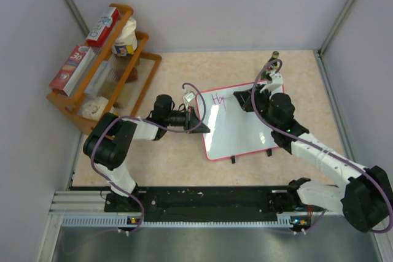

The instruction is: Write a sentence on the whiteboard

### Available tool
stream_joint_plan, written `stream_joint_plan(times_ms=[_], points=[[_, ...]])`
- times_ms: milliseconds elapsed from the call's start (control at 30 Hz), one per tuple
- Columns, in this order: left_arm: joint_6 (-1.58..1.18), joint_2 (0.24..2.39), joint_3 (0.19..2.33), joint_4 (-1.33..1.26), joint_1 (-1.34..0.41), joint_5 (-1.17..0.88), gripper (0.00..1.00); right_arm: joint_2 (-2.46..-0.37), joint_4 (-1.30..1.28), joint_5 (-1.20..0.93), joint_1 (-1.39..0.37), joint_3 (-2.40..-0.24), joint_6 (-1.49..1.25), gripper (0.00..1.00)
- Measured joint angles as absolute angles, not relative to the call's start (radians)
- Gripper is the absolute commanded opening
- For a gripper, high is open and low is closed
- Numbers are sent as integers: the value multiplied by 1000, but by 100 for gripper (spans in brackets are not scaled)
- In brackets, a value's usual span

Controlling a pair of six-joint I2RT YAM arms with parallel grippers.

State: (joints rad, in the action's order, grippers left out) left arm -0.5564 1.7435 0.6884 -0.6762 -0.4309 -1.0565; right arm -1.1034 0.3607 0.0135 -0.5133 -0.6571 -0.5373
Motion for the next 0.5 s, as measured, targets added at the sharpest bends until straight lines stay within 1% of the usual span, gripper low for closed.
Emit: stream_joint_plan(times_ms=[500], points=[[-556, 1744, 688, -675, -431, -1056, 0, -1108, 376, 14, -499, -657, -544, 0]])
